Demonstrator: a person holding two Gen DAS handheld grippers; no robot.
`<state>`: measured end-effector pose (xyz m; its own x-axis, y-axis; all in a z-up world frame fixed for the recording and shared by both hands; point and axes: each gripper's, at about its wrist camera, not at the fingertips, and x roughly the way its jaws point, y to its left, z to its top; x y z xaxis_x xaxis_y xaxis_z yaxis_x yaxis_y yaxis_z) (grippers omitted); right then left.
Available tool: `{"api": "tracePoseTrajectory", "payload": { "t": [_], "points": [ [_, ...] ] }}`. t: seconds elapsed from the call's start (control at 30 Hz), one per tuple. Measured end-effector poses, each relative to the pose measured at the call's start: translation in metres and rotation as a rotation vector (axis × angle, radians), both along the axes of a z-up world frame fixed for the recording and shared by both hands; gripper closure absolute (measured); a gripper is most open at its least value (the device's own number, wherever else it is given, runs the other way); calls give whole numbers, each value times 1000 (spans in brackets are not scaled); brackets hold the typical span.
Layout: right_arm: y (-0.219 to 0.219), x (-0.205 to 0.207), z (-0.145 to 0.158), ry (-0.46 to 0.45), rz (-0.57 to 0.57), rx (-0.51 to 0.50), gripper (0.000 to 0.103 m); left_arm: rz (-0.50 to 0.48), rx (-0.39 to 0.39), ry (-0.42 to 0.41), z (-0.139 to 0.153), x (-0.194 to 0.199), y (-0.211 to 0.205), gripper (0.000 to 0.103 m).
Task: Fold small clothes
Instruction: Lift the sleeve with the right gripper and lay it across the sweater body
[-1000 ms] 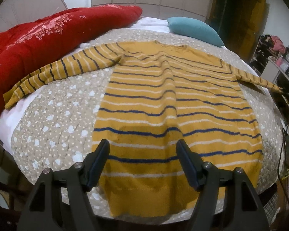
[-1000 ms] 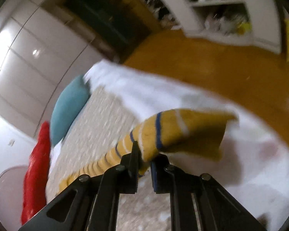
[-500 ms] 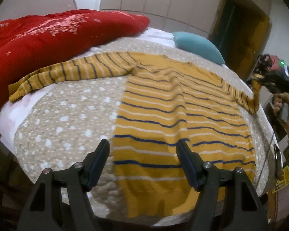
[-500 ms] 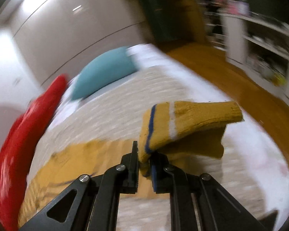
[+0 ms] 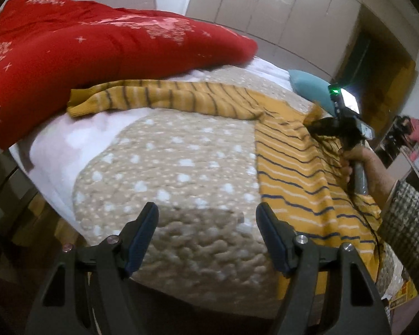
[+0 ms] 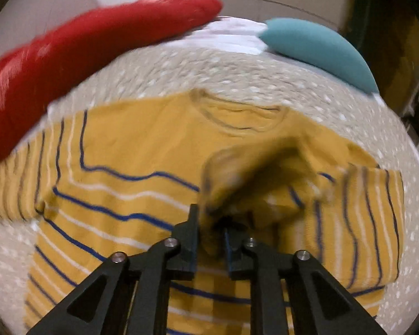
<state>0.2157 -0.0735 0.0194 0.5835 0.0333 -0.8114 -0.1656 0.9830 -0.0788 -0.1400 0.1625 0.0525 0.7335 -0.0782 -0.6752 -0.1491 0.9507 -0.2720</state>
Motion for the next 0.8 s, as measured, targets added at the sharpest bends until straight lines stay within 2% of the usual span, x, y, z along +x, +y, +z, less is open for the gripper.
{"api": "tracePoseTrajectory", "payload": {
  "t": [0.03, 0.1, 0.17, 0.23, 0.33, 0.4, 0.5, 0.53, 0.57, 0.63, 0.8],
  "points": [
    [18, -5, 1, -28, 31, -53, 68, 5, -6, -2, 0, -1, 3, 31],
    [43, -15, 3, -61, 93, -130, 62, 12, -18, -2, -1, 0, 6, 31],
    [70, -28, 4, -85, 200, -188, 46, 13, -28, -1, -2, 0, 6, 31],
    [89, -42, 5, -98, 294, -216, 45, 10, -24, -3, -1, -1, 5, 31],
    [94, -57, 13, -116, 342, -207, 45, 5, -11, -5, 2, -3, 1, 31],
    [81, -64, 21, -132, 329, -167, 45, 4, -3, -7, 4, -4, 0, 31],
    [34, -62, 37, -126, 235, -69, 45, 1, -4, -9, 3, -4, 0, 30],
    [12, -58, 42, -115, 180, -22, 48, 0, -7, -9, 3, -3, 0, 30],
    [-5, -55, 45, -108, 140, 8, 60, -2, -10, -9, 2, -2, 0, 29],
    [-44, -45, 46, -78, 40, 44, 77, -9, -16, -8, 1, 0, -3, 29],
    [-82, -21, 19, 7, -58, 26, 80, -26, -24, 10, -6, 10, -7, 29]
  ]
}}
